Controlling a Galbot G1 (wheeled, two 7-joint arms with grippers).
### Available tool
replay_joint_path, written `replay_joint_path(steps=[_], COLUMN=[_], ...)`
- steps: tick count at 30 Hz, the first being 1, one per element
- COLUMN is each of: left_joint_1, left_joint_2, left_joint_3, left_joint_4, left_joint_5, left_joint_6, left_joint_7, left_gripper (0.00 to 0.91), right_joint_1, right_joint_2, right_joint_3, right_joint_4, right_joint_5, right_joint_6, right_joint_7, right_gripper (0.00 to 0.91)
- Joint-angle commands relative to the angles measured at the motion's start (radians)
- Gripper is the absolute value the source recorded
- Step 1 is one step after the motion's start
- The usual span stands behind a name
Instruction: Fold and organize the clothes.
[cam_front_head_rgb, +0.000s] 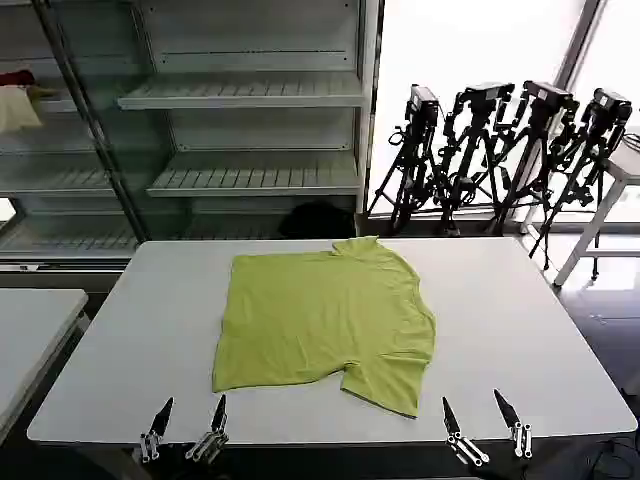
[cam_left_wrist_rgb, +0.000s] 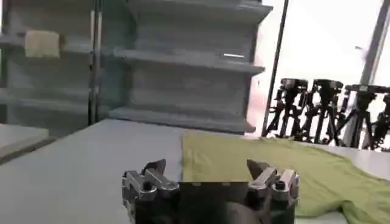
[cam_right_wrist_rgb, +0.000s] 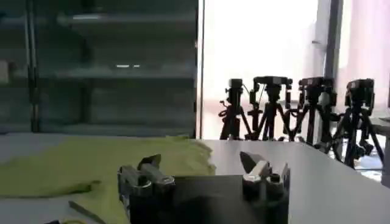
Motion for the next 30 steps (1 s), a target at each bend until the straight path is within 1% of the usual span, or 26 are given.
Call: replay_joint_path(steps=[1,2,4,6,7,10,11,15,20,30], left_joint_1=[-0.129,-0.141,-0.212,-0.235,-0.242,-0.264,-0.274,-0.313,-0.342,-0.381], left_joint_2=[0.072,0.075,0.077,0.073,0.074,0.077,0.074,0.071,0.074,0.06], left_joint_3=[-0.055,-0.06,-0.071,-0.069,-0.069,-0.072,-0.073,-0.076,-0.074,-0.067], left_joint_4=[-0.083,-0.078,-0.059,-0.051,-0.048,-0.038,-0.034,-0.009,0.028,0.126], left_joint_5=[-0.221,-0.286,-0.335,-0.34,-0.344,-0.35,-0.35,-0.354,-0.363,-0.374], left_joint_6=[0.482,0.516,0.565,0.575,0.582,0.59,0.59,0.586,0.584,0.559], left_joint_7=[-0.009,-0.009,-0.008,-0.002,0.005,0.018,0.017,0.018,0.033,0.047], left_gripper=[0.907,0.907,0.907,0.907,0.907,0.907,0.907,0.907,0.907,0.907], right_joint_1=[0.112,0.145,0.211,0.247,0.267,0.289,0.296,0.323,0.353,0.421], right_joint_2=[-0.002,0.011,0.027,0.034,0.043,0.048,0.052,0.058,0.073,0.093], right_joint_3=[-0.047,-0.066,-0.123,-0.162,-0.183,-0.206,-0.214,-0.229,-0.251,-0.29], right_joint_4=[0.173,0.176,0.16,0.14,0.131,0.126,0.121,0.089,0.057,0.007], right_joint_5=[0.14,0.14,0.132,0.133,0.147,0.222,0.226,0.228,0.222,0.2], right_joint_6=[-0.515,-0.554,-0.598,-0.613,-0.632,-0.678,-0.69,-0.691,-0.691,-0.692], right_joint_7=[0.12,0.124,0.154,0.186,0.197,0.207,0.207,0.209,0.196,0.205], right_gripper=[0.907,0.907,0.907,0.907,0.907,0.907,0.907,0.907,0.907,0.907])
